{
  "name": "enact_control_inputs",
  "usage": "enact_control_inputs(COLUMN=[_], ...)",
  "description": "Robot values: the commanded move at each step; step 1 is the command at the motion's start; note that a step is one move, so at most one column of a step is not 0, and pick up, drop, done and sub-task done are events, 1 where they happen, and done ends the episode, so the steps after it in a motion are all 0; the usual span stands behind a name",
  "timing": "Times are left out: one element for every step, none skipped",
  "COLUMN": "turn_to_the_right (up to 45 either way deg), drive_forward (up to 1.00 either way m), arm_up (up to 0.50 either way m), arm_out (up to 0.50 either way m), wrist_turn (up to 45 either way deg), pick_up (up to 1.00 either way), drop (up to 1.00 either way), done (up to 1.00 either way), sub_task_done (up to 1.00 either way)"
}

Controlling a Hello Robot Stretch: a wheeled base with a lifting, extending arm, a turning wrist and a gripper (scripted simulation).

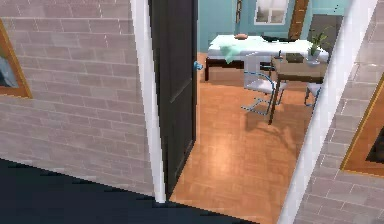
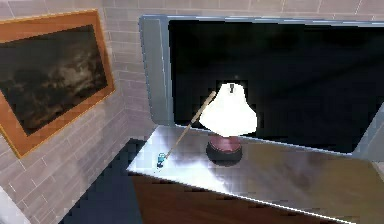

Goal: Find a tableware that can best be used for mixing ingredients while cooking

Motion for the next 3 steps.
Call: enact_control_inputs(turn_to_the_right=[3.0, 0.0, 21.0], drive_forward=[0.00, 0.85, 0.00], arm_up=[0.00, 0.00, 0.00], arm_out=[0.00, 0.00, 0.00], wrist_turn=[0.0, 0.0, 0.0], pick_up=[0.00, 0.00, 0.00], drop=[0.00, 0.00, 0.00], done=[0.00, 0.00, 0.00], sub_task_done=[0.00, 0.00, 0.00])
